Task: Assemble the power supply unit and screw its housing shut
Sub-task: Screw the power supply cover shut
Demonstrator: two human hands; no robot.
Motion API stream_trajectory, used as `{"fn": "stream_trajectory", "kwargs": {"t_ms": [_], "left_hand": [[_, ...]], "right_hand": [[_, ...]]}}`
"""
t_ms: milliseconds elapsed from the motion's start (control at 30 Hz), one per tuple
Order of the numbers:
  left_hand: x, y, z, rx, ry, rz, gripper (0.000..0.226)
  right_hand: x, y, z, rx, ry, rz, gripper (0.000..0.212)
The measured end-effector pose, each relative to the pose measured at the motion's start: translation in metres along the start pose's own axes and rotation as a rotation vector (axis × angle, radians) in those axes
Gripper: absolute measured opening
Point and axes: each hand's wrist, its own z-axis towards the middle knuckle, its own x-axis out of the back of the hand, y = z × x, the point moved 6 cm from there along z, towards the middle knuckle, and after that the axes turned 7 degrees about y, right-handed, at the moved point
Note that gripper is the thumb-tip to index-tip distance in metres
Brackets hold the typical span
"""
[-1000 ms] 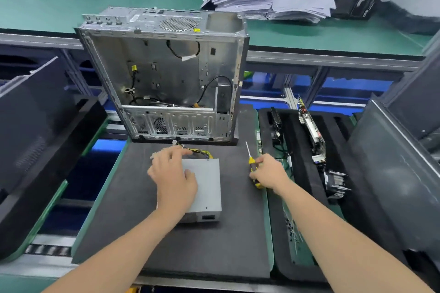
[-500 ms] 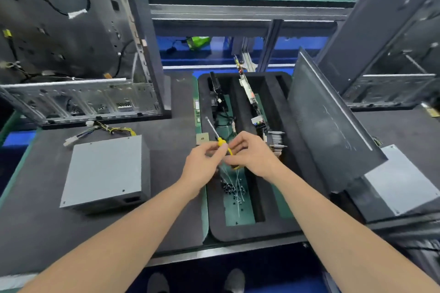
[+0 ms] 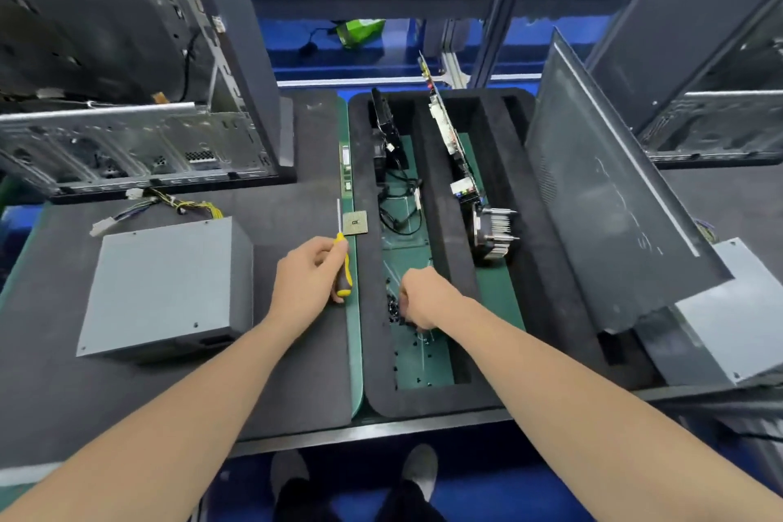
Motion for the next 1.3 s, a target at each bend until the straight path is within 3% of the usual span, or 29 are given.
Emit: {"fn": "stream_trajectory", "kwargs": {"t_ms": [200, 333, 433, 500, 567, 700, 800, 900, 1133, 1300], "left_hand": [[0.0, -0.005, 0.004, -0.037, -0.061, -0.023, 0.025], [0.001, -0.008, 0.004, -0.049, -0.074, -0.025, 0.026], [-0.002, -0.007, 0.003, -0.062, -0.088, -0.031, 0.021], [-0.002, -0.005, 0.001, -0.064, -0.103, -0.069, 0.012], [-0.001, 0.002, -0.002, -0.08, -0.126, -0.116, 0.017], [0.004, 0.025, -0.008, -0.087, -0.176, -0.158, 0.009], [0.02, 0.053, -0.011, -0.219, -0.124, -0.096, 0.014], [0.044, 0.079, -0.015, -0.342, -0.1, -0.053, 0.013], [0.106, 0.096, -0.006, -0.419, 0.033, 0.058, 0.009], [0.133, 0.093, 0.0, -0.394, 0.059, -0.034, 0.012]], "right_hand": [[-0.029, 0.003, 0.006, -0.092, 0.028, -0.063, 0.01], [-0.032, 0.004, 0.006, -0.11, 0.084, -0.052, 0.026], [-0.024, 0.003, 0.0, -0.129, 0.065, 0.004, 0.005], [-0.009, 0.001, -0.005, -0.138, 0.097, 0.079, 0.013], [0.017, 0.0, -0.011, -0.166, 0.187, 0.182, 0.013], [0.07, -0.013, -0.021, -0.148, 0.345, 0.663, 0.01], [0.091, -0.043, -0.027, -0.067, 0.271, 1.118, 0.01], [0.097, -0.074, -0.029, -0.005, 0.123, 1.349, 0.018], [0.1, -0.131, -0.032, 0.049, -0.038, 1.528, 0.024], [0.104, -0.167, -0.036, 0.102, -0.106, 1.536, 0.009]]}}
